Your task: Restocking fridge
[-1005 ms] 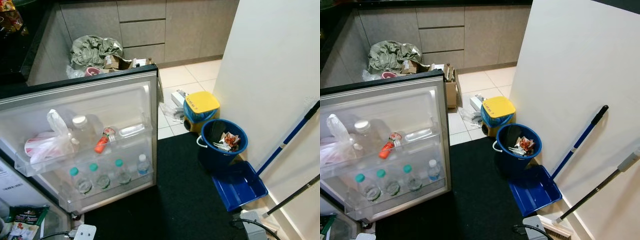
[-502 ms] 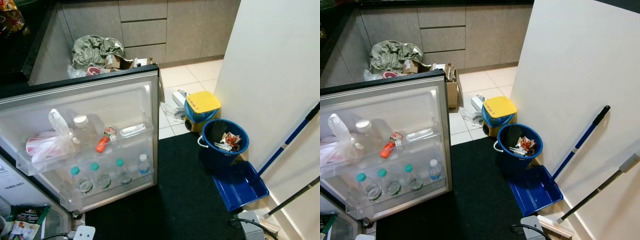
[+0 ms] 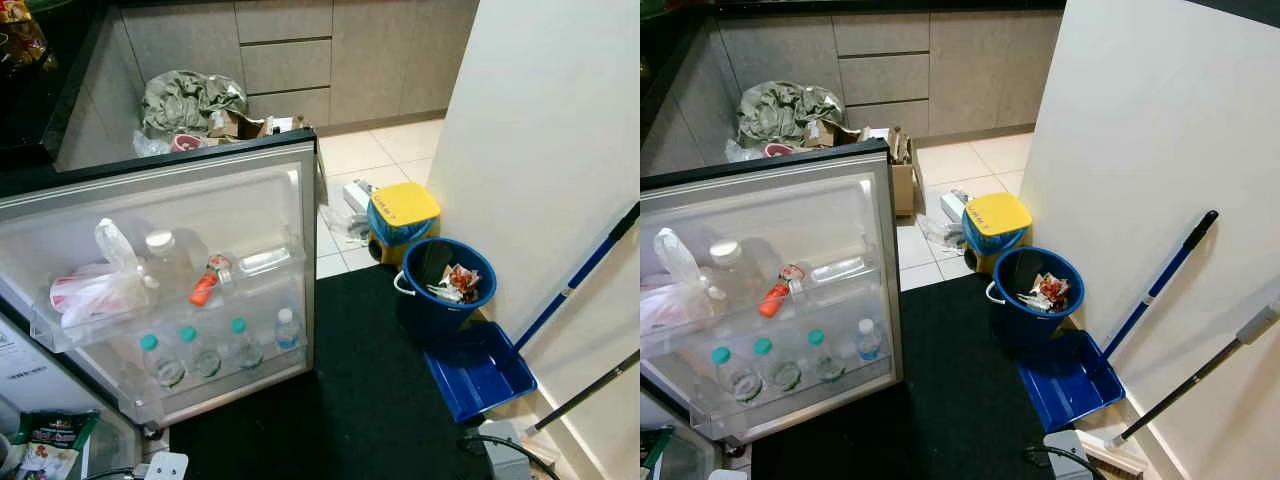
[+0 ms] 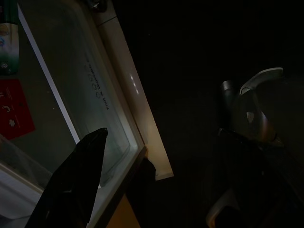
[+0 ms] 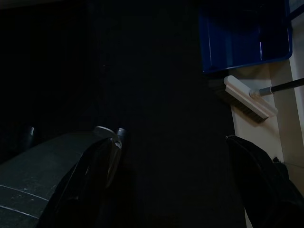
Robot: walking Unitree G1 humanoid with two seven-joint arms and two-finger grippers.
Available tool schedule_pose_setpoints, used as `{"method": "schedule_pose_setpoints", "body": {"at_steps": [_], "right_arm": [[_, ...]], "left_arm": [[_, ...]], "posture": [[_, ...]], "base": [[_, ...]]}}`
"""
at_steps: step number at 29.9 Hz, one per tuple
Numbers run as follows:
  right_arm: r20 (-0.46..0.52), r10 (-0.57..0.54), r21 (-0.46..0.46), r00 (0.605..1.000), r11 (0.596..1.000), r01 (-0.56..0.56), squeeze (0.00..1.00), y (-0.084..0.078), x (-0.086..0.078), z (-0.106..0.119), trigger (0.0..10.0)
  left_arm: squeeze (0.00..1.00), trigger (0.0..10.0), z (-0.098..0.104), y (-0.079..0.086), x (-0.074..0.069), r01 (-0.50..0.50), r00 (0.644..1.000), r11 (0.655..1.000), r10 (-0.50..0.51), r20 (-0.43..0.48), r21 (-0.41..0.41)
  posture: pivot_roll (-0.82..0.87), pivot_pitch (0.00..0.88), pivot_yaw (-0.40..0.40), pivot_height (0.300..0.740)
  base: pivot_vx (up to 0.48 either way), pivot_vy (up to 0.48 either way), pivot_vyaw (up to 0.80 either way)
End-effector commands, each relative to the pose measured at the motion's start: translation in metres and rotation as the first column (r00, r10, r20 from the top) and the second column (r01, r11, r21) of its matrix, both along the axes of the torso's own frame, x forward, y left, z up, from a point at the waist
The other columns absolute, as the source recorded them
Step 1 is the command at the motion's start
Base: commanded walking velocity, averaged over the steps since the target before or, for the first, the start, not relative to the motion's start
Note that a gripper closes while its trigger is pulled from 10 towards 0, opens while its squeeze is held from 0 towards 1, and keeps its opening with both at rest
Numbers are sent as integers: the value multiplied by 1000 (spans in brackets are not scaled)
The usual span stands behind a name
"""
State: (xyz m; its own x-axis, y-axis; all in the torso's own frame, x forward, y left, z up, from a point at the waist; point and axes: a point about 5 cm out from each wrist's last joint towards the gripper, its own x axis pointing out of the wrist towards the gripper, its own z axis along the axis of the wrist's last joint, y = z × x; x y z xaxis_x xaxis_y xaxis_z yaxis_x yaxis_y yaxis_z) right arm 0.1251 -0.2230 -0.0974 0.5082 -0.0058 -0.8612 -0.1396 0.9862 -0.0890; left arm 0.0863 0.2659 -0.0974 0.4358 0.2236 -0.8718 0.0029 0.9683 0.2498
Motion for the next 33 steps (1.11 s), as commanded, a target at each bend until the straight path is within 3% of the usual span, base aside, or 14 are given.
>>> {"method": "schedule_pose_setpoints", "body": {"at_steps": [1, 33], "right_arm": [[11, -5, 2, 1000, 1000, 5, 0, -1, 3, 1, 10000], [13, 11, 6, 1000, 1000, -12, 0, 1, 3, 1, 10000]], "left_arm": [[0, 10000, -3, -6, -4, 15, 1000, 1000, -15, -24, -14], [0, 10000, -3, -7, -3, 10, 1000, 1000, -10, -18, -24]], "posture": [[-2, 0, -29, 740], [-2, 0, -34, 740]], "base": [[0, 0, 0], [0, -8, 0]]}}
